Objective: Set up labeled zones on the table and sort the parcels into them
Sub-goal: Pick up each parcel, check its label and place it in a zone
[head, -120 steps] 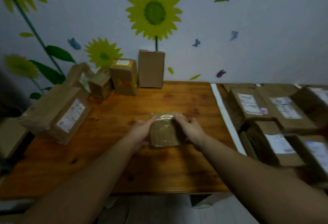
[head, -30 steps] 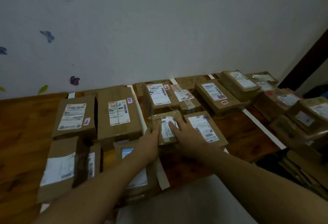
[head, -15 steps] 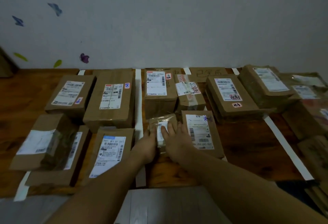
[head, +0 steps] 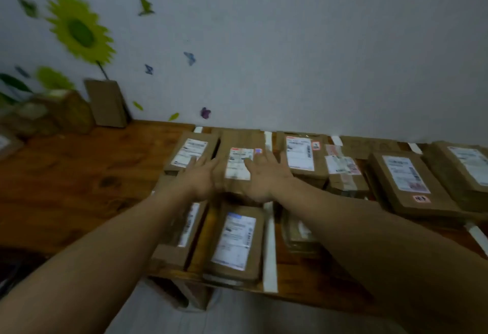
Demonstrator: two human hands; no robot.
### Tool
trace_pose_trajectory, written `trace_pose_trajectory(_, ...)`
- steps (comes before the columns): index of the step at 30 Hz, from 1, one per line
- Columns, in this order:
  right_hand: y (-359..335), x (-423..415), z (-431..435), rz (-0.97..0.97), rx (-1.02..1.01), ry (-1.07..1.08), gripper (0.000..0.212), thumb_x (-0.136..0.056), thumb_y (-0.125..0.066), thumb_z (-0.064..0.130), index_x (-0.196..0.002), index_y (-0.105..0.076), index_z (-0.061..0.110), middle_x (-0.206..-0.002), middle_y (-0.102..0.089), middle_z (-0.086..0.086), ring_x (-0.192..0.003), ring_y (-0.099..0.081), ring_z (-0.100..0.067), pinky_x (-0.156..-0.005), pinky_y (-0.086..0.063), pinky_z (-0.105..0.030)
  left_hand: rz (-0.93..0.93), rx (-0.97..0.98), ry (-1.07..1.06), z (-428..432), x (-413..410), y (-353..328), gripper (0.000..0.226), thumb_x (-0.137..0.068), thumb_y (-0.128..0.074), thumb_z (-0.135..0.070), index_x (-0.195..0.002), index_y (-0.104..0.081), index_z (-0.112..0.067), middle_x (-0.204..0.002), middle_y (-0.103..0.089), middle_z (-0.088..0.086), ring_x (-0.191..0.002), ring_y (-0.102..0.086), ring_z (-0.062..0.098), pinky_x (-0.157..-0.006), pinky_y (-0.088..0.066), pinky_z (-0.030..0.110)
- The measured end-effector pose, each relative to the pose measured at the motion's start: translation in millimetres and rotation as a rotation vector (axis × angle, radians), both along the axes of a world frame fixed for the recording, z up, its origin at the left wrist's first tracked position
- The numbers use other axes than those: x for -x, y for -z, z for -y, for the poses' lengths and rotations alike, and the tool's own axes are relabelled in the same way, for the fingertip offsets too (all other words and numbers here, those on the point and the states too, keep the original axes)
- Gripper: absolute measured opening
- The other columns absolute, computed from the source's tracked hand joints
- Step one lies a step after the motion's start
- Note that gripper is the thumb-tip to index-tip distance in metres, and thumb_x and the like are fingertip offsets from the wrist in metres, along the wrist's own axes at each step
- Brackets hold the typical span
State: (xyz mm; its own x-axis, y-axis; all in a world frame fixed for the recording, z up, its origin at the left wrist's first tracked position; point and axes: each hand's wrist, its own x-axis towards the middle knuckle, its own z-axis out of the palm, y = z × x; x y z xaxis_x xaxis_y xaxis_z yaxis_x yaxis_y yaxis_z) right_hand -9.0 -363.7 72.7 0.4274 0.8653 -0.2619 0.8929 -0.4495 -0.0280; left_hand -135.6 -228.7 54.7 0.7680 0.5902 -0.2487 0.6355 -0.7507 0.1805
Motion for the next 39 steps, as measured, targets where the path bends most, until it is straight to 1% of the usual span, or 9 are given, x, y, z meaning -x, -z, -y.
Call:
trace_pose_trajectory(3, -29.4, 40.2, -57.0, 0.037, -0.117, -0.066, 0.073, -0.093, -0.035, 0.058, -0.155, -0.016, 0.024, -0.162, -0.011, -0.009, -0.149, -0.003, -0.03, -0.117, 0.001, -0.058, 0.04, -0.038, -0.102, -55.5, 65.0, -34.5, 0.085, -0.086, -0.052, -0.059, -0.152, -0.008, -0.027, -0.16, -0.001, 0.004, -0.147, 0.005, 0.03, -0.118, -0.005, 0.045)
trace_pose_trajectory(5, -46.0, 72.5, -98.5, 0.049, -0.17, -0.105, 0.07, -0.093, -0.034, 0.058, -0.154, -0.017, 0.026, -0.161, -0.014, -0.009, -0.148, -0.007, -0.03, -0.116, -0.002, -0.058, 0.072, -0.028, -0.222, -93.5, 114.6, -54.6, 0.084, -0.085, -0.054, -0.058, -0.151, -0.009, -0.03, -0.16, 0.002, 0.003, -0.146, 0.005, 0.031, -0.118, -0.008, 0.048)
trace_pose_trajectory(9, -69.8, 148.0, -181.4, 0.042, -0.202, -0.155, 0.071, -0.095, -0.028, 0.063, -0.155, -0.013, 0.026, -0.162, -0.01, -0.008, -0.149, -0.004, -0.029, -0.117, -0.001, -0.058, 0.125, -0.037, -0.372, -168.2, 215.3, -84.3, 0.084, -0.085, -0.056, -0.056, -0.151, -0.01, -0.032, -0.16, 0.002, 0.003, -0.146, 0.004, 0.031, -0.118, -0.011, 0.048)
trace_pose_trajectory(15, -85.4, 255.0, -285.0, 0.019, -0.216, -0.24, 0.072, -0.096, -0.029, 0.063, -0.155, -0.013, 0.025, -0.162, -0.011, -0.008, -0.148, -0.008, -0.028, -0.117, -0.003, -0.057, 0.148, -0.028, -0.486, -258.8, 347.8, -98.3, 0.085, -0.085, -0.058, -0.054, -0.151, -0.013, -0.026, -0.16, -0.002, 0.009, -0.146, -0.003, 0.03, -0.118, -0.014, 0.045)
trace_pose_trajectory(20, -83.2, 301.7, -359.4, 0.003, -0.198, -0.295, 0.071, -0.096, -0.03, 0.062, -0.155, -0.011, 0.026, -0.162, -0.008, -0.008, -0.149, -0.006, -0.027, -0.117, -0.003, -0.055, 0.185, 0.033, -0.57, -317.3, 408.4, -95.9, 0.081, -0.088, -0.057, -0.05, -0.151, -0.013, -0.026, -0.16, -0.002, 0.007, -0.146, -0.006, 0.031, -0.118, -0.015, 0.044)
trace_pose_trajectory(24, -72.6, 303.5, -419.2, -0.01, -0.193, -0.286, 0.072, -0.096, -0.032, 0.062, -0.155, -0.011, 0.026, -0.162, -0.008, -0.008, -0.149, -0.005, -0.028, -0.117, -0.004, -0.055, 0.165, 0.051, -0.6, -375.5, 418.3, -81.3, 0.084, -0.086, -0.058, -0.053, -0.151, -0.012, -0.025, -0.16, -0.003, 0.008, -0.146, -0.006, 0.03, -0.118, -0.015, 0.044)
trace_pose_trajectory(27, -63.1, 285.8, -469.7, 0.014, -0.214, -0.245, 0.073, -0.096, -0.034, 0.062, -0.154, -0.012, 0.024, -0.161, -0.011, -0.009, -0.148, -0.01, -0.029, -0.117, -0.007, -0.055, 0.142, 0.022, -0.553, -429.5, 397.9, -77.0, 0.084, -0.087, -0.057, -0.053, -0.152, -0.011, -0.025, -0.16, -0.004, 0.008, -0.146, -0.006, 0.03, -0.118, -0.014, 0.043)
trace_pose_trajectory(32, -49.4, 233.6, -554.6, -0.006, -0.24, -0.106, 0.074, -0.095, -0.037, 0.06, -0.154, -0.014, 0.022, -0.159, -0.019, -0.011, -0.145, -0.019, -0.031, -0.115, -0.015, -0.055, 0.177, 0.001, -0.399, -526.2, 321.0, -74.4, 0.085, -0.084, -0.06, -0.053, -0.15, -0.019, -0.02, -0.157, -0.017, 0.011, -0.143, -0.017, 0.031, -0.116, -0.021, 0.041)
trace_pose_trajectory(39, -25.9, 173.6, -635.1, -0.102, -0.245, 0.087, 0.07, -0.091, -0.045, 0.06, -0.146, -0.03, 0.02, -0.141, -0.041, -0.013, -0.13, -0.039, -0.032, -0.107, -0.033, -0.051, 0.145, 0.016, -0.237, -617.3, 218.8, -66.1, 0.082, -0.085, -0.063, -0.046, -0.15, -0.02, -0.021, -0.157, -0.016, 0.012, -0.145, -0.015, 0.028, -0.116, -0.02, 0.035)
